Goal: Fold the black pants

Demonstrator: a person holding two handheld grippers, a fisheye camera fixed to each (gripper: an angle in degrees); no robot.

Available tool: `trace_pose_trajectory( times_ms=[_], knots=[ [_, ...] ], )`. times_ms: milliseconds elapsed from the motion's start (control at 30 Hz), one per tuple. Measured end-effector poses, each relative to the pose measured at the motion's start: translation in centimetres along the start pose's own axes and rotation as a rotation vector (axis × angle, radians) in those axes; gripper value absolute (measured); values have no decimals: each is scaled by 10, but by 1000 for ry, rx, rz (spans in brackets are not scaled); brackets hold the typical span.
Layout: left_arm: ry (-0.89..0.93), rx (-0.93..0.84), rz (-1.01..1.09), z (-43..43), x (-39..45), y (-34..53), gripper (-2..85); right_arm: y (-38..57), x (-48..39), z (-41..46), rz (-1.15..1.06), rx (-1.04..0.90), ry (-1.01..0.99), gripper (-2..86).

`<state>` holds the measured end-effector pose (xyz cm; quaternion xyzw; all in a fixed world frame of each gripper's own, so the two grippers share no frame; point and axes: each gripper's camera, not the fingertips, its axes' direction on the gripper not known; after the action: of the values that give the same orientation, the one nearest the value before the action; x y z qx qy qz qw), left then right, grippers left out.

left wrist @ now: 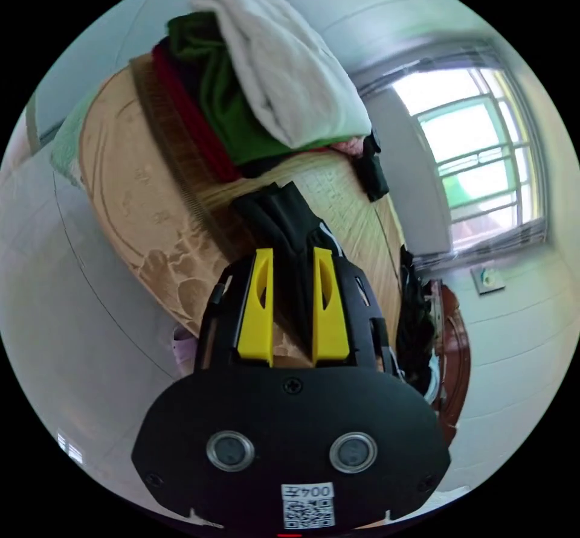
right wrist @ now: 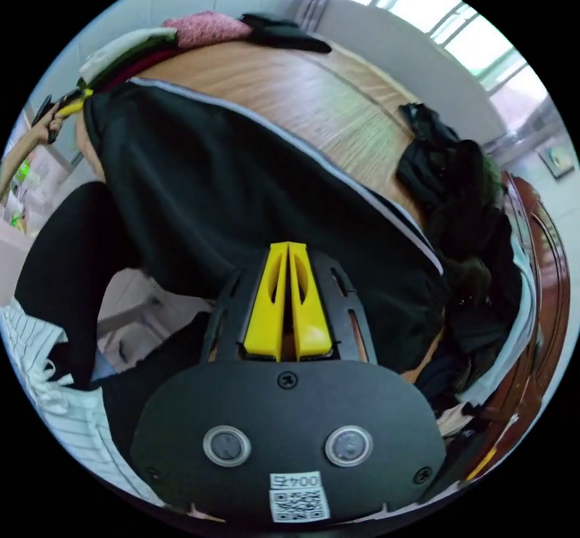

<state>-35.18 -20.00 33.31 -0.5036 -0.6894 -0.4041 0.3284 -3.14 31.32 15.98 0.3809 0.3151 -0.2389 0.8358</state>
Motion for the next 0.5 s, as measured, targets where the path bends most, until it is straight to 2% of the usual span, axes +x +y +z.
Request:
trace_pose_trajectory(
  times_ms=[67,167,233,333,500],
  knots=[
    [29,20,-10,-26,-8,11,103,30,15,-29,122,79,-31,-6],
    [80,48,14,-59,1,37,102,96,53,-64,368,171,-216,-4],
    [102,27,102,-68,27,65,99,163,92,-75,631,267,-502,-2],
    [142,14,164,-71,49,104,96,238,117,-68,848,412,-843,-5],
    [160,12,147,-72,40,140,88,302,115,-50,923,359,-978,-7]
  ],
)
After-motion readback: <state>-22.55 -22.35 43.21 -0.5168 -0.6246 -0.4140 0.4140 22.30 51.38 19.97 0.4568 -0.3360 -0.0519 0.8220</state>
